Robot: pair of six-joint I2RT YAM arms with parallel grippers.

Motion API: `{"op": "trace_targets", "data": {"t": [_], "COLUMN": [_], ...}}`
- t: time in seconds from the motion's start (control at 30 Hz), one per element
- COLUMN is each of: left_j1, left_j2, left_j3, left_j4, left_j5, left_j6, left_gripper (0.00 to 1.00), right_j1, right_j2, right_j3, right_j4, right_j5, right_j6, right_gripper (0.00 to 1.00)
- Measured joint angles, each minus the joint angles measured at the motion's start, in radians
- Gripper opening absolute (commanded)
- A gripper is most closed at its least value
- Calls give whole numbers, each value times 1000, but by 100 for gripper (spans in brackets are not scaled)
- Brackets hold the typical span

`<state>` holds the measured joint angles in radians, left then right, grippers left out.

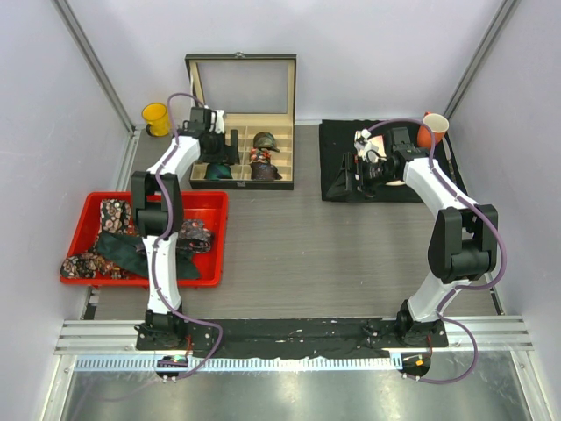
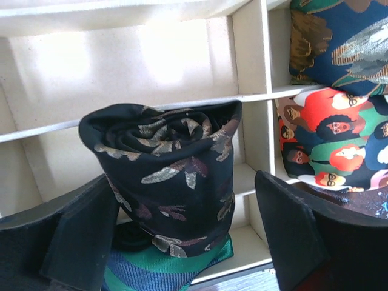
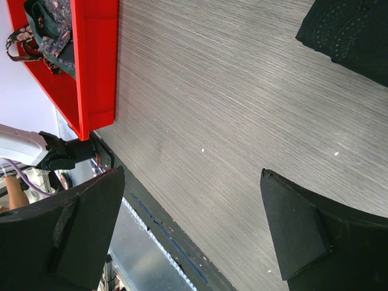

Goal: Roll the ties
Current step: Place the tie in the storage box.

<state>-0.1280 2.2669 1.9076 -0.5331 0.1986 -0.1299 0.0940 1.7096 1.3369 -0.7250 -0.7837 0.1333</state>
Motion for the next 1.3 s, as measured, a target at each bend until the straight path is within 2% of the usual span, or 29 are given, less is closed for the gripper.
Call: {"op": "trace_targets", "data": {"t": [0.13, 0.33, 0.5, 0.53, 0.6, 0.63, 0.7, 1.23, 1.3], "left_j1": [0, 2, 4, 4, 4, 4, 3, -8, -11], "left_j2": [0, 0, 0, 0, 0, 0, 5, 137, 155], "left_j3": [-1, -1, -1, 0, 2, 4, 20, 336, 372], "left_j4": [19, 32, 35, 35, 28, 22, 2, -308, -333], "left_j5": [-3, -17, -31, -34, -37, -39, -41, -112, -121], "left_j6": [0, 0, 5, 5, 4, 2, -6, -103, -102], "left_gripper": [86, 69, 44, 34, 23, 10, 0, 0, 4], "right_j1": [0, 0, 0, 0, 0, 0, -1, -6, -6], "right_j2": [0, -9, -17, -17, -17, -17, -17, -35, -35], "right_j3": [0, 0, 0, 0, 0, 0, 0, -24, -24], "right_j4": [-1, -3, -3, -3, -3, -2, -3, -3, -3], "right_j5": [0, 0, 0, 0, 0, 0, 0, 1, 1], "right_j6": [0, 0, 0, 0, 0, 0, 0, 0, 0], "right_gripper": [100, 100, 99, 100, 100, 100, 100, 100, 100]}}
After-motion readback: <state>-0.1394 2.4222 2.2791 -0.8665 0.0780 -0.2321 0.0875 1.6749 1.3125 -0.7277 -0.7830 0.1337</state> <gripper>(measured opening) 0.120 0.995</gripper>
